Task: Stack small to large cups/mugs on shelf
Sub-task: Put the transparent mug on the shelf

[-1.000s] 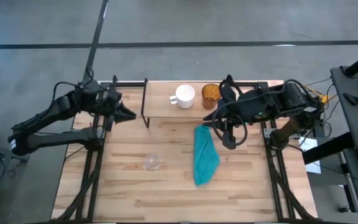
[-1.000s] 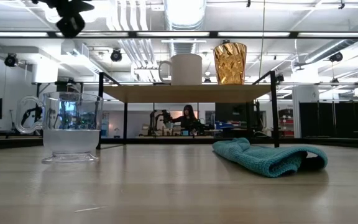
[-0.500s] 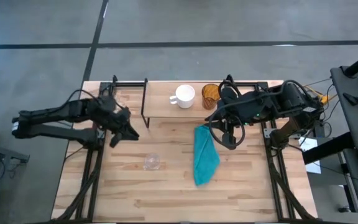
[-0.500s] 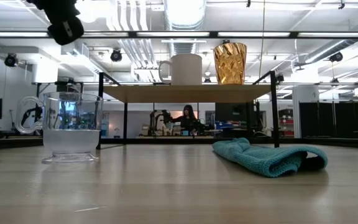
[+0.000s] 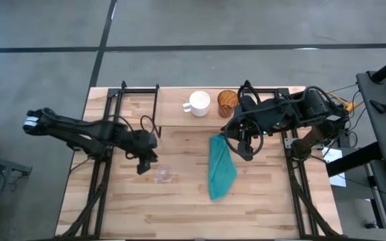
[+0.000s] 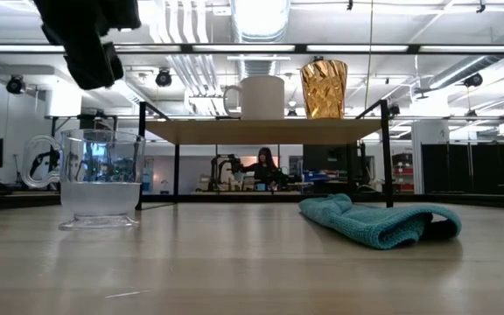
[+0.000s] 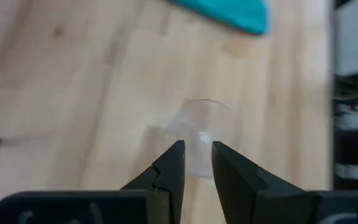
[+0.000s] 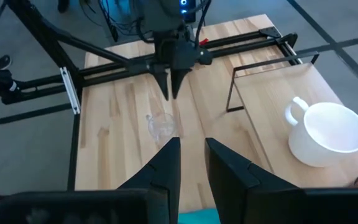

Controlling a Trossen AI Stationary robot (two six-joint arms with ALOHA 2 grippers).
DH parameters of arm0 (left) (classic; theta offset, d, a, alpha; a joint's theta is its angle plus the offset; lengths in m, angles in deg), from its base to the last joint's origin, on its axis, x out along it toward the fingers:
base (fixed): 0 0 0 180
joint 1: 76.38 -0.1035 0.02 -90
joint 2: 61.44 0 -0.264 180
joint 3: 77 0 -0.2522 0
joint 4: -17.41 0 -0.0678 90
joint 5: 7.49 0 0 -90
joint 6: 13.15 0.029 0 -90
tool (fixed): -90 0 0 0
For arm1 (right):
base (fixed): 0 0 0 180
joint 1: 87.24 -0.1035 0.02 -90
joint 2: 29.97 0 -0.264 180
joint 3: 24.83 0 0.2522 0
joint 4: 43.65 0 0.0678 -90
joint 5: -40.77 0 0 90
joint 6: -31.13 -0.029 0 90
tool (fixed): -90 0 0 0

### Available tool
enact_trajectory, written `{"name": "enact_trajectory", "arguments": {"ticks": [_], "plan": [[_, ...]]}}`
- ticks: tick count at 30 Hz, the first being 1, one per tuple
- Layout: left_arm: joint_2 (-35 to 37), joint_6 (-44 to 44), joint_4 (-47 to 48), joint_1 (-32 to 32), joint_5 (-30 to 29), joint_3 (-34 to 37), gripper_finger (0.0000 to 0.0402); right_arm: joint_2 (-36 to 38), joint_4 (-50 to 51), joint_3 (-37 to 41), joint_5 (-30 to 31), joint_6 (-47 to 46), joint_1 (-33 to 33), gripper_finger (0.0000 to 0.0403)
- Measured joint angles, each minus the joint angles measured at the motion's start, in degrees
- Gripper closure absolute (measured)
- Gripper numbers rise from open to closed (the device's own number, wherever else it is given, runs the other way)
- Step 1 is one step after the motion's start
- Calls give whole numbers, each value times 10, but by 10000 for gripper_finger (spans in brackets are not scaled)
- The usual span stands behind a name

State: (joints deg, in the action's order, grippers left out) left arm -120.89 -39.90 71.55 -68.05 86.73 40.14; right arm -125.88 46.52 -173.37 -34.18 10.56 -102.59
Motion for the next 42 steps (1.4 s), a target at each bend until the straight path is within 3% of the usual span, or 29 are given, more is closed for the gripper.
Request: {"name": "enact_trajectory", "arguments": {"ticks": [3,17,42], "plan": [[-28,-26,0,13,-31,0,336,-2,-1,0,0,0,0,335],[-138,-59,-27,48,-40,-5,336,-24,-1,0,-2,0,0,335],[-136,-59,-41,48,-70,-8,336,-28,0,0,-7,0,0,335]]}}
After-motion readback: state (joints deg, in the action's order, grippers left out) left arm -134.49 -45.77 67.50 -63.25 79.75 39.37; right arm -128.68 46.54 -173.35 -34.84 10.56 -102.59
